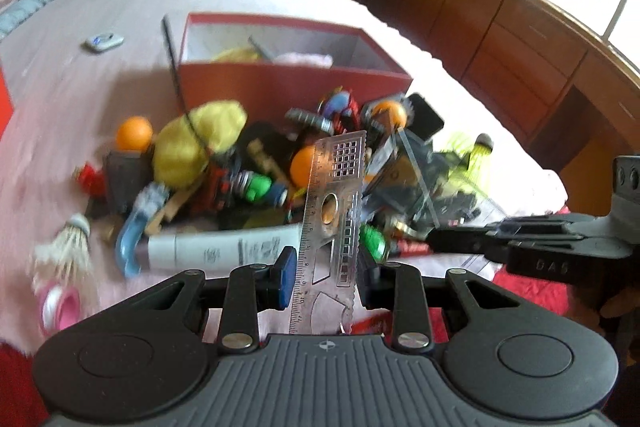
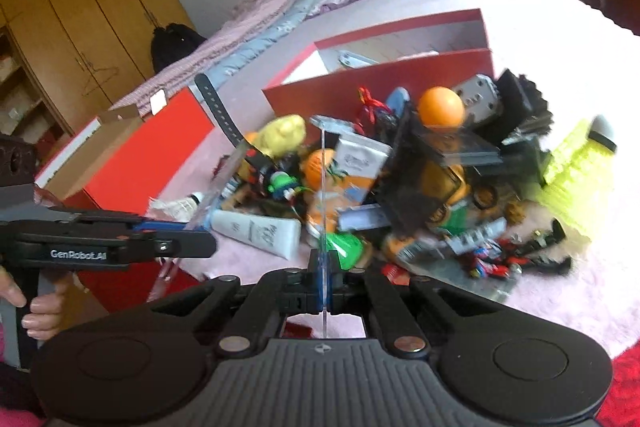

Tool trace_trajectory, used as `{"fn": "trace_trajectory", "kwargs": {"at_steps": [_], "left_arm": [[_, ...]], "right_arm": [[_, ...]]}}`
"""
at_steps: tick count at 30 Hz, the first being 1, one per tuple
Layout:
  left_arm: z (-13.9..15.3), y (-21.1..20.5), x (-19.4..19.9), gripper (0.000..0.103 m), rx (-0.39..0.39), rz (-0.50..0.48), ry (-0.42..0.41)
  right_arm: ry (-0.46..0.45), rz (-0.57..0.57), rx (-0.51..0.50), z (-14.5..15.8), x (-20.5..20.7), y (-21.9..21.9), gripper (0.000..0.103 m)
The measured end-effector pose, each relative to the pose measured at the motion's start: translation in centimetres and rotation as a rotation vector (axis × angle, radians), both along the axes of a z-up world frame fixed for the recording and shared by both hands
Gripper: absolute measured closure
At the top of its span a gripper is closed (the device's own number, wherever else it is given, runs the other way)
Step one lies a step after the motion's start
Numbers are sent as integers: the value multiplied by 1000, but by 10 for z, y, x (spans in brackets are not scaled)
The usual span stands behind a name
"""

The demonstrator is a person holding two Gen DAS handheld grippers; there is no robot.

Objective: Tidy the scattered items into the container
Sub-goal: 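Carry both items over the red box and open both tools to release them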

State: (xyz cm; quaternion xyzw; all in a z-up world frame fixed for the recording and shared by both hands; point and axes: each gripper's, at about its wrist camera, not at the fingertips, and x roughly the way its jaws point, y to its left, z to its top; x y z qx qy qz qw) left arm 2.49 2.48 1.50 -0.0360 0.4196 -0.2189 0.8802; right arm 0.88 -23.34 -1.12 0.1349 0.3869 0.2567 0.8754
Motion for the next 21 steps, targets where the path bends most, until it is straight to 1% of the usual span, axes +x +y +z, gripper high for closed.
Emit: {"fn": "trace_trajectory", "kwargs": {"at_steps": [4,9,13,18,21], "left_arm": [[15,-10,18,72,8,-22,-44],[30,-24,42,71,20,-33,-93],[44,-34,60,71,23,-39,-127],[66,-48,93,72,43,-60,-187],[79,-57,119,71,70,-70,-233]], "right_arm": [[-3,0,30,9,13,4,101],[-25,-7,32,21,29,4,101],[-23,-42,43,30,47,-1,101],[-12,-78,130,43,78,-13,101],[-8,-92,191,49,103,-19,101]]}}
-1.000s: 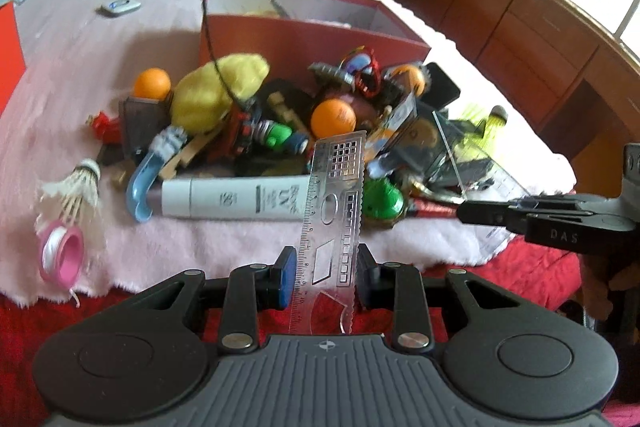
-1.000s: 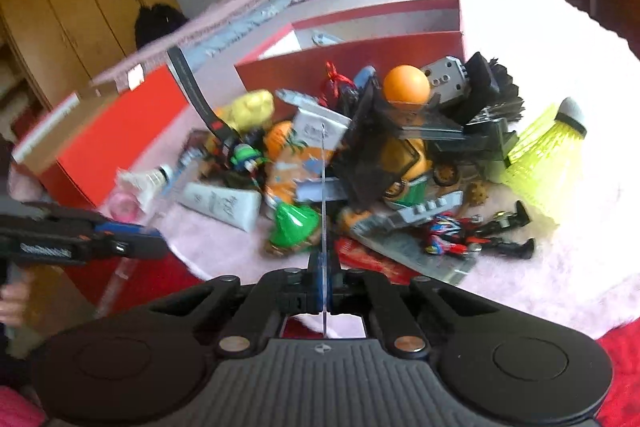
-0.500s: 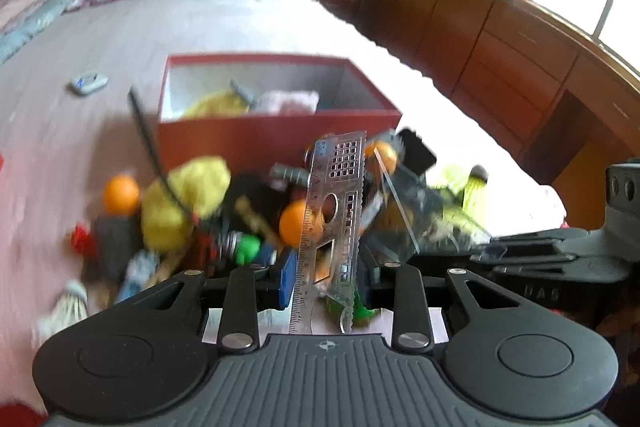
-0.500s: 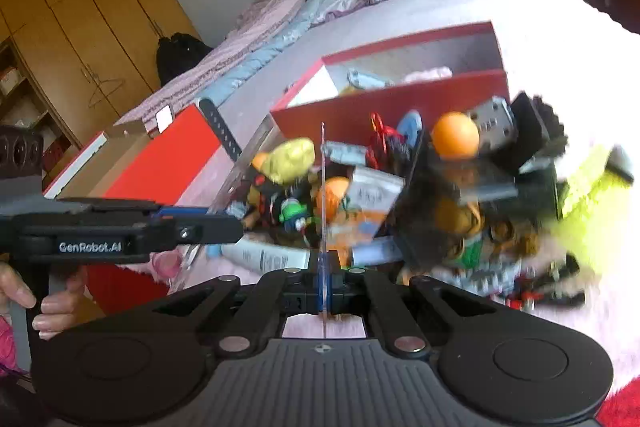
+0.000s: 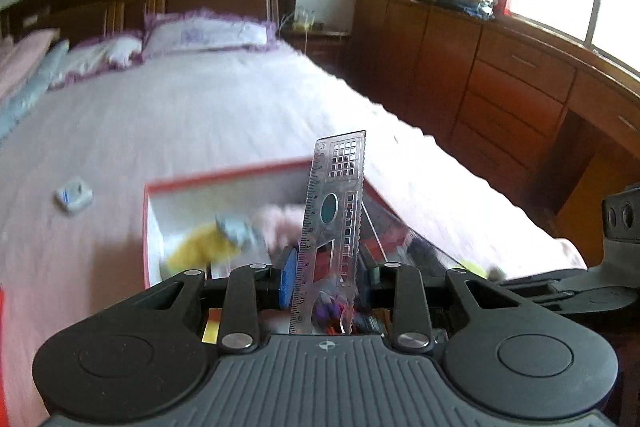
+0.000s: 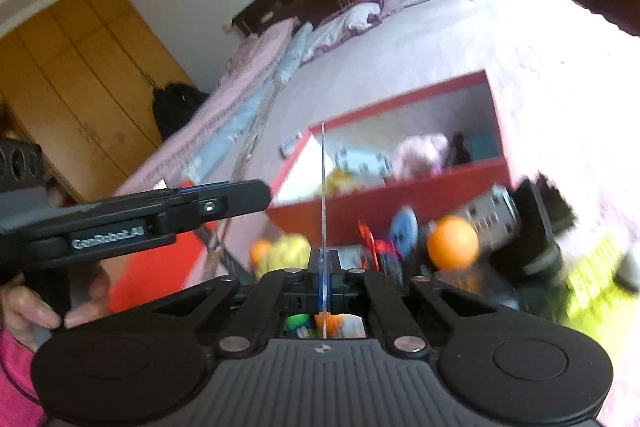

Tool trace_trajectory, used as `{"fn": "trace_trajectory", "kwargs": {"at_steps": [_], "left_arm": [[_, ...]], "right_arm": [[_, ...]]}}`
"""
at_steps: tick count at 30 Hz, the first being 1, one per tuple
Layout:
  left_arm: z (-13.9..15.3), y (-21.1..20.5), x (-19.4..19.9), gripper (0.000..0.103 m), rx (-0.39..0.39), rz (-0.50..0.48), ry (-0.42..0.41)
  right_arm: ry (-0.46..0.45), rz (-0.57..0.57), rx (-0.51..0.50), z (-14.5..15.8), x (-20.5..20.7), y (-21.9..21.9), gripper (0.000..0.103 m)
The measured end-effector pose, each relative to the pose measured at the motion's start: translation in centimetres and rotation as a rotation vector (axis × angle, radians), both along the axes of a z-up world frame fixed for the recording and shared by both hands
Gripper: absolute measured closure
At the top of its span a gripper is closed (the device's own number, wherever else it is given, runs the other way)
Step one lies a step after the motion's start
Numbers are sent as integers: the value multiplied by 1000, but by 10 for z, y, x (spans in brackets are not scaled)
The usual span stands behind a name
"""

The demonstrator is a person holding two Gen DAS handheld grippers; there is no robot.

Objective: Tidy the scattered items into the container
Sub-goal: 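Carry both items over the red box and open both tools to release them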

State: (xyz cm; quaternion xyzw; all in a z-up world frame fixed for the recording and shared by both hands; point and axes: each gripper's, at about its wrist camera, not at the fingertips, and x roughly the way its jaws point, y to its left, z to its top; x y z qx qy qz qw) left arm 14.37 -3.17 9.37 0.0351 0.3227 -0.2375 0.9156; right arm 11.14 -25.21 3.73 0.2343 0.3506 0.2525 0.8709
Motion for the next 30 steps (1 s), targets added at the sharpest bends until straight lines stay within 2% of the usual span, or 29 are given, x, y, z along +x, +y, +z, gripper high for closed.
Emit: {"fn": "trace_trajectory", "kwargs": {"at_steps": [5,15,17,19,20,23,25,30], "left_arm": [[9,-17,46,71,65,-17,-36],[-8,-40,121,70,189,29,-20],[-13,-44,130,66,221,43,-16],[-18,-45,133,49,241,60,-17],[-19,-44,131,47,239,69,-23],[-20,-38,123,40,230,81,-22],[-21,-32,115,32,226,83,-23],[-17,-18,87,24,216,76,-49]], "right_arm": [[19,-39,56,3,43,-6,101],[89,-177,26,-14,127,-4,101],[97,-210,7,-16,136,-3,91],[106,-238,-13,-17,143,-2,75],[111,-247,-22,-18,145,-2,72],[111,-259,-51,-19,145,-1,66],[106,-263,-64,-21,141,-2,56],[99,-263,-60,-24,116,-13,53]]}}
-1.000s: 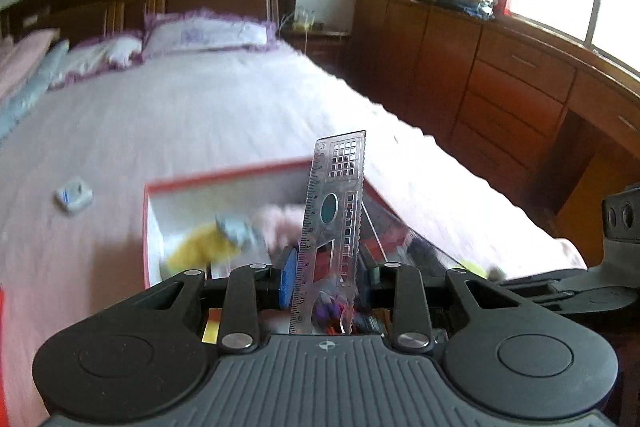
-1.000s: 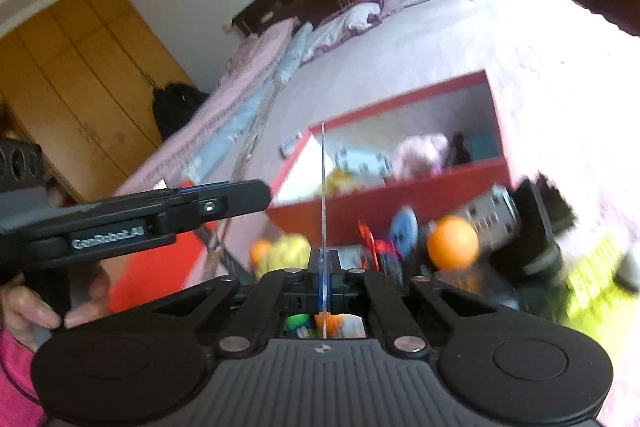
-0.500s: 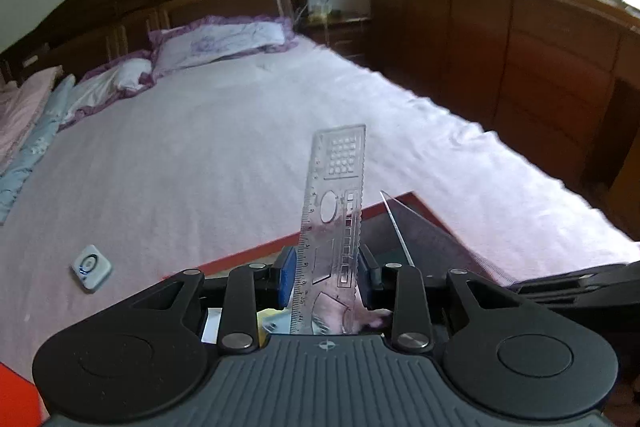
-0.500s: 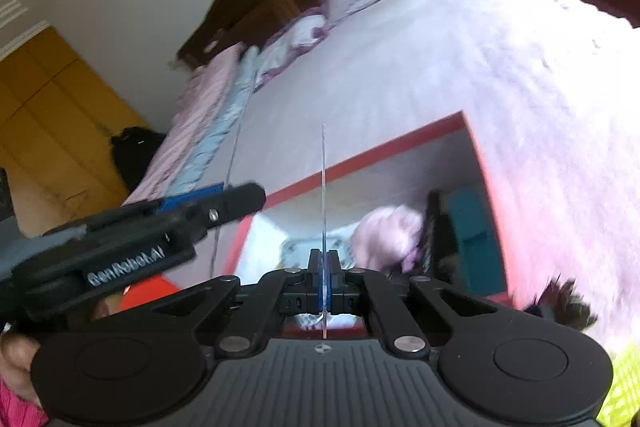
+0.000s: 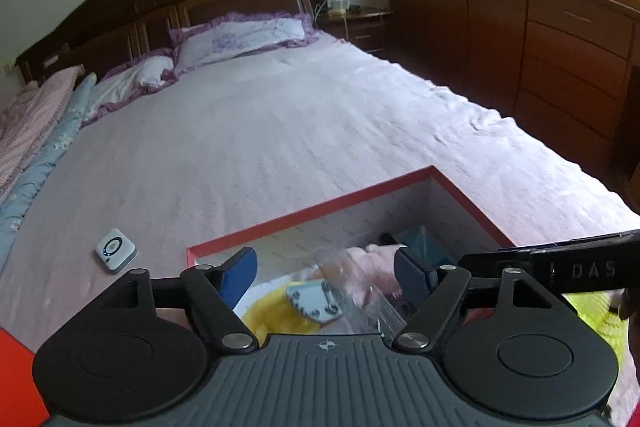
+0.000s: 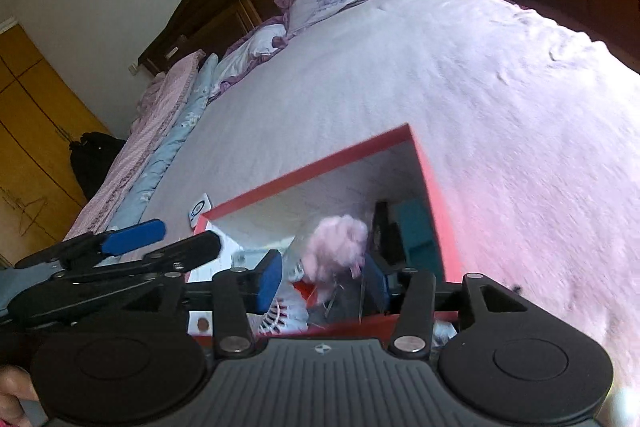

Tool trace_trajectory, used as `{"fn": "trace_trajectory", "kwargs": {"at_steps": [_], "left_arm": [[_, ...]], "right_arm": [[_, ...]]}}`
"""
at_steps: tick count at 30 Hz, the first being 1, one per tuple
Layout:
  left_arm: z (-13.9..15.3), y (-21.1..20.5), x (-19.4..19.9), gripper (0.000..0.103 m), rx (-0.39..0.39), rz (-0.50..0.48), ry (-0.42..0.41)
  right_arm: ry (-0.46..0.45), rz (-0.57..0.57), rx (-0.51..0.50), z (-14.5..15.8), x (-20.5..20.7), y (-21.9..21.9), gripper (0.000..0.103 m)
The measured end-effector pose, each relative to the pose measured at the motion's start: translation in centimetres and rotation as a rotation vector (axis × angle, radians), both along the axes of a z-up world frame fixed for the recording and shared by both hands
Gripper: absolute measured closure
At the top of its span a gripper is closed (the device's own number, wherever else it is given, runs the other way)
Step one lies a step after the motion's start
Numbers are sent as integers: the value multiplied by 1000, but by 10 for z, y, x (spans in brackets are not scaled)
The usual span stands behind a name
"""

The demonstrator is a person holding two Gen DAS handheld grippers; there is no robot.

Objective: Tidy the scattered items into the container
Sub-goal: 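Carry both items over the red box and open both tools to release them, then move both tools back to the pile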

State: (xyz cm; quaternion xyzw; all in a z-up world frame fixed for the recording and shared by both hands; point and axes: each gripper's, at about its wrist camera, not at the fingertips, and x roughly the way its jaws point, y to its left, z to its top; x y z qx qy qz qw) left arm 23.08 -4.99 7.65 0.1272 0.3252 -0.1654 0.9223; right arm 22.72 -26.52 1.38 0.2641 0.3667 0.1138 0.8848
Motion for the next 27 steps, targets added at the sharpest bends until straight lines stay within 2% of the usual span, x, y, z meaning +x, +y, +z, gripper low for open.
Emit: {"fn": "trace_trajectory", "kwargs": {"at_steps": [7,12,18,27], "left_arm": [[8,13,-64,15,-30,-2,-45],[2,23,-114,13,-63,17,-40],[-18,40,-169,12,-68,87,-7],[-60,75,-222,11,2,200,75]], "right_arm": [[-21,19,-1,6,-54,-9,46],[-56,74,-57,15,-99,-2,40],[-86,173,-146,15,-151,14,40],[-67,361,-310,-6,-208,61,40]]}}
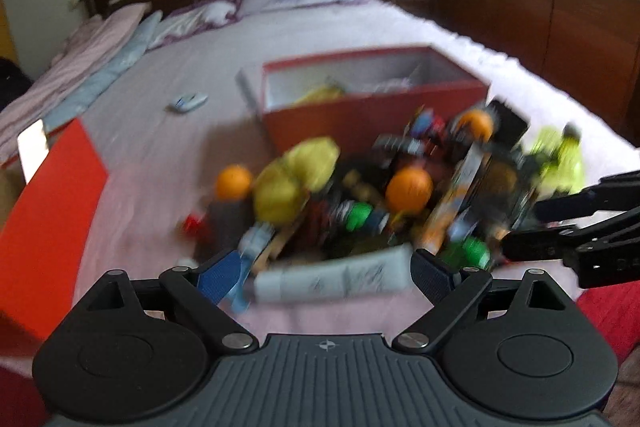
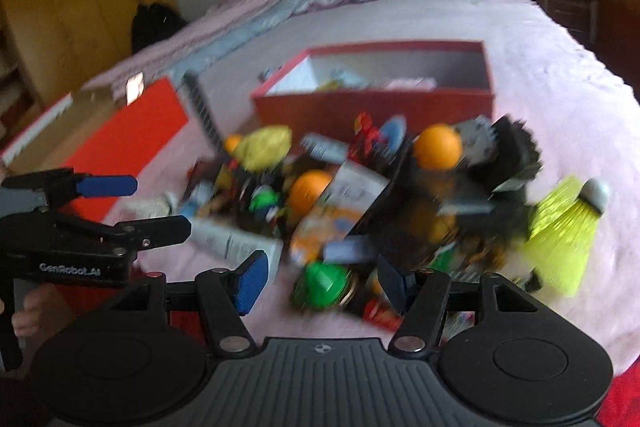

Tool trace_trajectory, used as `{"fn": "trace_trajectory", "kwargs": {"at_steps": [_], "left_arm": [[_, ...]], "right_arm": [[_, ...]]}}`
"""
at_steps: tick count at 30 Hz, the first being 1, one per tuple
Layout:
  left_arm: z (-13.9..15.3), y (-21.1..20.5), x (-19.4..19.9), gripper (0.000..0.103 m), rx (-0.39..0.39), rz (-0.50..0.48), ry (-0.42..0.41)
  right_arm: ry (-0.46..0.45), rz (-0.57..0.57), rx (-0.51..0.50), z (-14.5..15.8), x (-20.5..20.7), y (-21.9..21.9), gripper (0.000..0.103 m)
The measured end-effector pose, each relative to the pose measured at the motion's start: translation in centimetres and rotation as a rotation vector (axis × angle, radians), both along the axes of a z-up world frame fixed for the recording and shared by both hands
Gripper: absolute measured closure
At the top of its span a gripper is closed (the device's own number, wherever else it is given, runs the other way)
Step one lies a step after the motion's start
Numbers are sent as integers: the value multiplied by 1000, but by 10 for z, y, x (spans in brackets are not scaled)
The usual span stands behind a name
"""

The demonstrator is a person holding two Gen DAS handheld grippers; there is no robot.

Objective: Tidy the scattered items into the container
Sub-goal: 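Move both tools back to the pile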

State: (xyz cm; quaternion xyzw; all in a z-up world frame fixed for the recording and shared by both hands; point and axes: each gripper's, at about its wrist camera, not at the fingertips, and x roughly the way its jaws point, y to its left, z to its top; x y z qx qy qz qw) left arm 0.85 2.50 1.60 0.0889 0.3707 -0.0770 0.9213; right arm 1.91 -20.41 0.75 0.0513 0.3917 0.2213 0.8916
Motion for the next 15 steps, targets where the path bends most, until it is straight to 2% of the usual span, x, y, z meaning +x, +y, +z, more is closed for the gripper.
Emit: {"fn": "trace_trajectory", "kwargs": {"at_steps": [6,11,15], "left_arm": [[-12,26,-19,11,1,68,18],[-15,47,-29,11,17,124,-4],[-22,61,-32,11,21,163,-2]], "right_arm": [[0,99,-85,-13,-17,35,40],[-45,195,-164,-14,-19,65,40],[-109,266,-270,-17,-12,95,40]]}}
